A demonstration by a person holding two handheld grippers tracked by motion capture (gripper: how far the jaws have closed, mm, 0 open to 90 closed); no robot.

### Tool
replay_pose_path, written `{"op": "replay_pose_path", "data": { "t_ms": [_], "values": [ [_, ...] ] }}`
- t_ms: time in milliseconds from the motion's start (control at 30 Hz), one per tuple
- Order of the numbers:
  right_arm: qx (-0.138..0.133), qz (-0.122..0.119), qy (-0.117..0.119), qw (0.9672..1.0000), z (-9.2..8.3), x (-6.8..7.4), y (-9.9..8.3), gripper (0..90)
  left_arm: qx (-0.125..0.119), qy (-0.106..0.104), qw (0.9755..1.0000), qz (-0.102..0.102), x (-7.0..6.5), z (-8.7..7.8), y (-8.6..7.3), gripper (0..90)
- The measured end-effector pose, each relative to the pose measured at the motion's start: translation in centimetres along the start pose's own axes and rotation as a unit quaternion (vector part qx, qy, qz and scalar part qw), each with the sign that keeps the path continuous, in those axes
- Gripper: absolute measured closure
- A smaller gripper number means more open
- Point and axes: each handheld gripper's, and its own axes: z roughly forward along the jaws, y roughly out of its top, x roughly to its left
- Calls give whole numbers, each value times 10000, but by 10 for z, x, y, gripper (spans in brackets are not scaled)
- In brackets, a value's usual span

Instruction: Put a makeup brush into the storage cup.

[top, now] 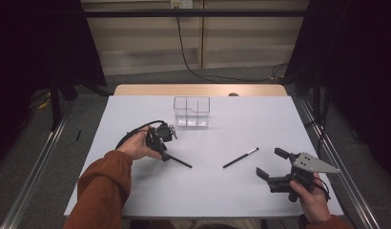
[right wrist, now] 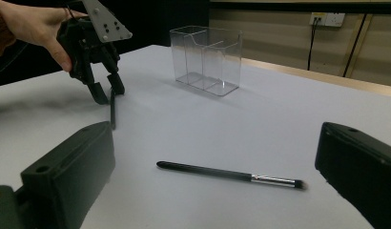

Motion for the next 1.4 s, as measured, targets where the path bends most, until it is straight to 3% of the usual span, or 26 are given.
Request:
{"op": "replay_pose_path", "data": {
  "t_ms": [200, 267, 333, 400, 433, 600, 667, 733, 967, 1033, 1067, 1267, 1400],
  "values": [
    [1, 11, 4, 10000, 0, 0, 0, 0, -11, -13, 10000, -20, 0, 1, 1, 766],
    [-3, 15, -2, 10000, 0, 0, 0, 0, 57, -122, 9999, 10, 0, 0, 2, 799],
    [6, 32, -2, 10000, 0, 0, 0, 0, 98, -95, 9999, 40, 0, 0, 2, 831],
    [9, 38, -1, 10000, -1, 0, 0, 0, 7, -80, 9999, -71, -1, 1, 2, 837],
    [8, 35, -1, 10000, 0, 0, 0, 0, 31, -171, 9998, -32, 0, 0, 1, 837],
    [5, 28, -1, 10000, 0, 0, 0, 0, -42, -96, 9998, -195, -1, 0, 0, 838],
    [15, 51, -2, 10000, 0, 0, 0, 0, -7, -103, 9998, -148, 0, -1, -1, 839],
    [25, 52, 13, 10000, 0, 0, 0, 0, -131, -85, 9996, -256, 0, 0, -2, 839],
    [42, 79, -11, 10000, 0, -1, 0, 0, -276, -213, 9983, -461, 4, -2, -7, 839],
    [45, 61, 0, 10000, 0, -1, 0, 0, -394, -245, 9970, -613, 2, -2, -7, 840],
    [47, 61, 0, 10000, 0, -1, 0, 0, -373, -267, 9974, -552, 4, -4, -8, 840],
    [46, 86, -19, 10000, -1, -2, -1, 0, -760, -211, 9941, -751, 6, -13, -13, 839],
    [49, 78, 14, 10000, 0, -1, 0, 0, -1122, -251, 9893, -896, 5, -21, -17, 840]
  ]
}}
